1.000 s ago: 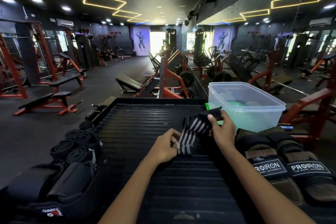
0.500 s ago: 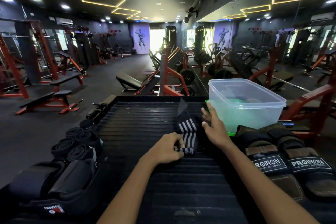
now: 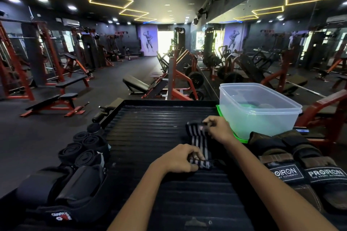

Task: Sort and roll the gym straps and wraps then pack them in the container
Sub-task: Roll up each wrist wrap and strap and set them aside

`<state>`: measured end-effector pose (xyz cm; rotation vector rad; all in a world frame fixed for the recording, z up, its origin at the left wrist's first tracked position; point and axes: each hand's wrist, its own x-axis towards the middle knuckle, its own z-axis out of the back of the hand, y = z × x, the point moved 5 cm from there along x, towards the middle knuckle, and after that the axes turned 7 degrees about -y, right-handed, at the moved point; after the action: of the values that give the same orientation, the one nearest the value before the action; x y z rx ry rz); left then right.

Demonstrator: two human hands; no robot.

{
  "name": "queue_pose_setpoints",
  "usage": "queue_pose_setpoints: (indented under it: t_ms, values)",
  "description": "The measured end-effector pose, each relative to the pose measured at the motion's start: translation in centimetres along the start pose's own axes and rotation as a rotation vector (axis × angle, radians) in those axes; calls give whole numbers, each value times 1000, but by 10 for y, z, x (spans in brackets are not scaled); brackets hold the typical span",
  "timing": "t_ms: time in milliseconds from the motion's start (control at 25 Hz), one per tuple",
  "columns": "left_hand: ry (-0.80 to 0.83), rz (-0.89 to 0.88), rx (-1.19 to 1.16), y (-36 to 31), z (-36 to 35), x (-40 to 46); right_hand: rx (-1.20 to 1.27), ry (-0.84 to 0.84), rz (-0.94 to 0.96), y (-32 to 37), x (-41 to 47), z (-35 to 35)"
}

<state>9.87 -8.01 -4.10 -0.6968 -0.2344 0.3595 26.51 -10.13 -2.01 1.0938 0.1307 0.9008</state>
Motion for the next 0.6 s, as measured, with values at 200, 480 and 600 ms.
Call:
queue_pose_setpoints:
  t_ms: [200,480,600]
  values:
    - [-21,-10,-15,-4,2,-2,161,-254,9,39,53,15]
    - [-19,-23,8,1,1,3,202,-80,-83,4,35,-1]
    - [-78,-22,-8,2,5,4,220,93,-64,1,12,-2]
